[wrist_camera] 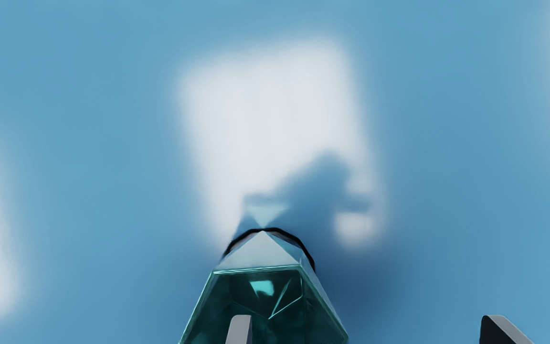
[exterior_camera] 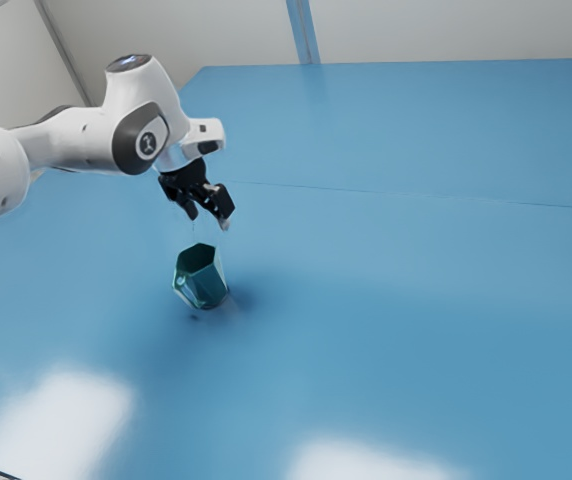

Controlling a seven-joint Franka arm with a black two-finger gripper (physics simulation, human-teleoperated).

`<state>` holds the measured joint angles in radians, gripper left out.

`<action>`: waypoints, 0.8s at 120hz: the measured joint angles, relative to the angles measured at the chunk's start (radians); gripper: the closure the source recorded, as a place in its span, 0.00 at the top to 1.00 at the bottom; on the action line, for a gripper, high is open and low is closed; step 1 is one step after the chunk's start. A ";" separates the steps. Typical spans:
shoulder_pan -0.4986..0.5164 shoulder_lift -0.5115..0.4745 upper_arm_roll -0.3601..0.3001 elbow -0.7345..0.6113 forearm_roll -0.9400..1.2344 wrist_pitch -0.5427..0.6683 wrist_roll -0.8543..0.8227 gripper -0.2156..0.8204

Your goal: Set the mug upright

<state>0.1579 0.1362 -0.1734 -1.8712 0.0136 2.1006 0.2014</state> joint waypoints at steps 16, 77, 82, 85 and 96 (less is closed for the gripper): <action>0.001 0.008 0.001 0.177 -0.018 -0.123 -0.003 0.74; 0.003 0.018 0.004 0.438 -0.028 -0.450 -0.013 0.79; 0.003 0.018 0.005 0.438 -0.028 -0.458 -0.014 0.79; 0.003 0.018 0.005 0.438 -0.028 -0.462 -0.014 0.79; 0.003 0.018 0.005 0.438 -0.029 -0.473 -0.015 0.79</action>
<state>0.1611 0.1540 -0.1683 -1.4332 -0.0150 1.6274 0.1865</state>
